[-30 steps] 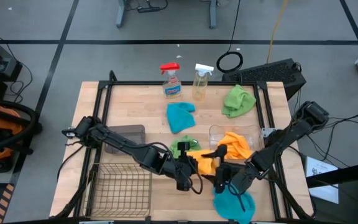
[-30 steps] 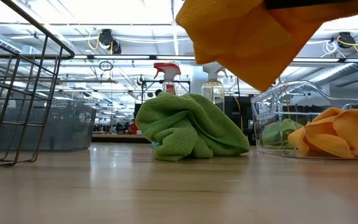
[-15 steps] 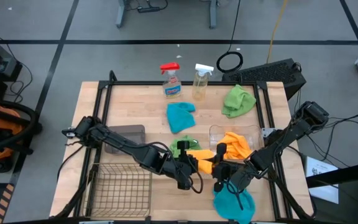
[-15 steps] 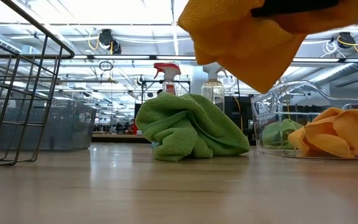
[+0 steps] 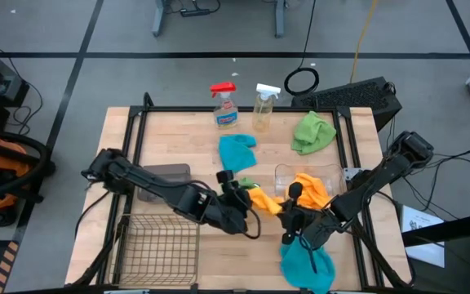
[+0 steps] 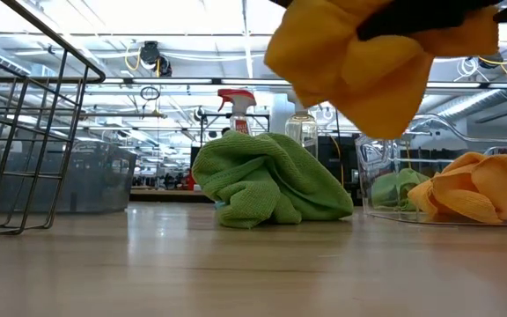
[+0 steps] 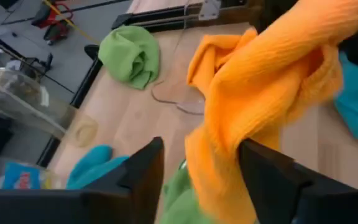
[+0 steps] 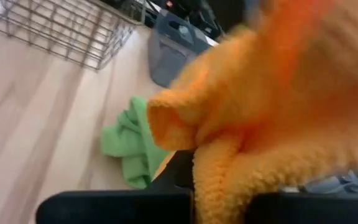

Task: Sort microfiber towel by color & place in baskets
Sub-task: Put the orange microfiber towel into the transparent bin

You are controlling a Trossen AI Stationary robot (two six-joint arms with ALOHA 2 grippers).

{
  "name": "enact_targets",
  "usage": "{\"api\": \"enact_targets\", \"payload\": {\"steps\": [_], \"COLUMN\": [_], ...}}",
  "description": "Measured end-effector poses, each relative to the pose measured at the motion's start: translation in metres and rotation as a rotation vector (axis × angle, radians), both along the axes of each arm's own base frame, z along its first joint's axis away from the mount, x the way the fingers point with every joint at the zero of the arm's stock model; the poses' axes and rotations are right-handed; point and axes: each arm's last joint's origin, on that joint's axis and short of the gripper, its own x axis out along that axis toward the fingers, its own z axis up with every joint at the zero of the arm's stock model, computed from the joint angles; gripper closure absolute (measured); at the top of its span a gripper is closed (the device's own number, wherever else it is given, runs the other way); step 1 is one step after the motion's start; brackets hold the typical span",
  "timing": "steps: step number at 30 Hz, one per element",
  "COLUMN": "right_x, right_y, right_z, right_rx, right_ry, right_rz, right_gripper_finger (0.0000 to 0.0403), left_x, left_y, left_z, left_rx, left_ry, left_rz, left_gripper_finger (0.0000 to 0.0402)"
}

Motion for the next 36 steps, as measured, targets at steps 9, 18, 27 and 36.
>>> {"api": "enact_targets", "payload": {"steps": [9,18,27,36], "right_x": [-0.018,-0.051,-0.078,-0.109], "right_y": [-0.016,-0.037,-0.054,-0.072], "right_z": [0.033,0.056,0.040,0.019], "right_rx": [-0.030,0.007,0.180,0.430], "right_ry": [-0.073,-0.099,0.106,0.452], "right_rz": [-0.051,-0.110,-0.144,-0.387], "right_gripper_finger": [0.0400,0.0402,0.0401,0.0400], "left_x": [-0.023,-0.037,-0.036,-0.027], "left_y": [0.007,0.018,0.042,0.066], "left_z": [0.016,-0.006,-0.039,-0.049], "left_rx": [0.120,0.211,0.220,0.180], "left_ry": [0.023,0.146,0.289,0.337], "left_rz": [0.087,0.190,0.219,0.209], "left_gripper_finger": [0.0173,0.0173,0.0173,0.0173]}}
